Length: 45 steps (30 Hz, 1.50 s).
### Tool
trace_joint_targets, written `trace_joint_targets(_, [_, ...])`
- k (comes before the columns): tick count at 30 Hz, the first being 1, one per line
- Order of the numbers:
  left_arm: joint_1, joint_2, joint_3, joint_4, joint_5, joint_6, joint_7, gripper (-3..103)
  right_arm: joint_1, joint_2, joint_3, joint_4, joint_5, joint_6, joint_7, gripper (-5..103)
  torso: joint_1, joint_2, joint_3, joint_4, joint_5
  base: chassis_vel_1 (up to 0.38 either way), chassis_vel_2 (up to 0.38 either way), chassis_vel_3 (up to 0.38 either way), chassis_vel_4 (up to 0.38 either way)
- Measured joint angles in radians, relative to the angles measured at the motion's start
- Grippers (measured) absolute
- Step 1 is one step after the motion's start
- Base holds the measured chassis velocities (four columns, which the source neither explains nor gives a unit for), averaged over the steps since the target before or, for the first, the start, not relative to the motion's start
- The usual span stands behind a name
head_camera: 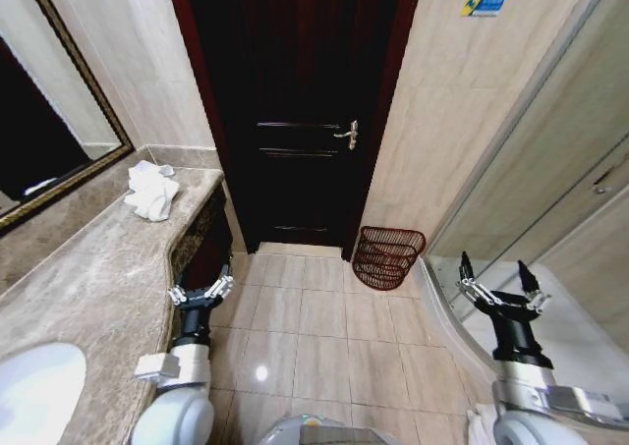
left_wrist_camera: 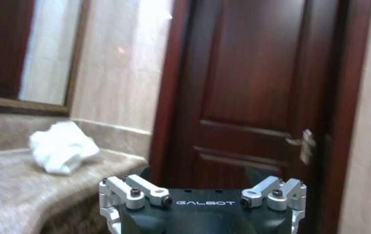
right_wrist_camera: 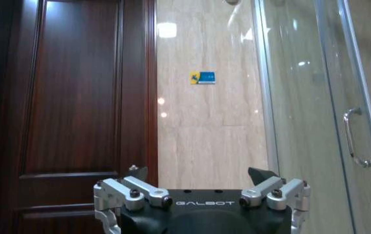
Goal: Discard the used towel into the hamper.
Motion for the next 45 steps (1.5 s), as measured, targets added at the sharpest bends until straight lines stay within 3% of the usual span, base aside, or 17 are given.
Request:
trace_joint_targets(3, [0.025,0.001,0.036,0.033,0.062,-0.046,0.002,98,-0.004,0.005,0.005,0.0,0.007,0.0,-0.004,100,0.0,0.0,0.0,0.0,0.0,0.0,0.0,0.0,0.0])
trace_joint_targets(6, [0.021,-0.004,0.035,0.037,0.059,-0.048,0.001,98,-0.008,0.008,0.006,0.001,0.013,0.0,-0.007,100,0.0,0.0,0.0,0.0,-0.0001,0.0,0.0,0.0,0.0])
trace_joint_targets(14, [0.008,-0.013,0.012,0.033,0.012,-0.047,-0.008,97,-0.003,0.012,-0.007,0.0,0.013,-0.002,-0.018,100,0.0,0.0,0.0,0.0,0.0,0.0,0.0,0.0,0.0])
trace_joint_targets(29, [0.006,-0.017,0.028,0.028,0.011,-0.031,-0.009,97,-0.006,0.016,-0.006,-0.001,0.027,-0.001,-0.032,100,0.0,0.0,0.0,0.0,0.0,0.0,0.0,0.0,0.0])
trace_joint_targets(34, [-0.007,-0.016,0.033,0.047,0.002,-0.007,-0.008,97,0.015,0.023,0.023,-0.018,-0.055,-0.001,0.006,100,0.0,0.0,0.0,-0.0002,0.0,0.0,0.0,0.0,0.0])
trace_joint_targets(38, [0.002,-0.016,0.031,0.045,-0.001,0.002,-0.008,97,0.04,0.025,0.021,-0.026,-0.057,0.0,0.026,100,0.0,0.0,0.0,0.0,-0.0001,0.0,0.0,0.0,0.0])
trace_joint_targets(42, [0.014,-0.017,0.026,0.033,-0.008,0.002,-0.006,97,0.054,0.012,0.01,-0.036,-0.031,0.003,0.004,100,0.0,0.0,0.0,0.0001,0.0,0.0,0.0,0.0,0.0])
trace_joint_targets(43, [0.018,-0.017,0.026,0.029,-0.017,0.008,-0.006,97,0.053,0.007,0.007,-0.038,0.0,0.006,-0.042,100,0.0,0.0,0.0,0.0,0.0,0.0,0.0,0.0,0.0])
trace_joint_targets(45, [0.023,-0.016,0.026,0.028,-0.019,0.012,-0.002,97,0.05,0.007,0.004,-0.038,0.016,0.01,-0.062,100,0.0,0.0,0.0,0.0,0.0001,0.0,0.0,0.0,0.0])
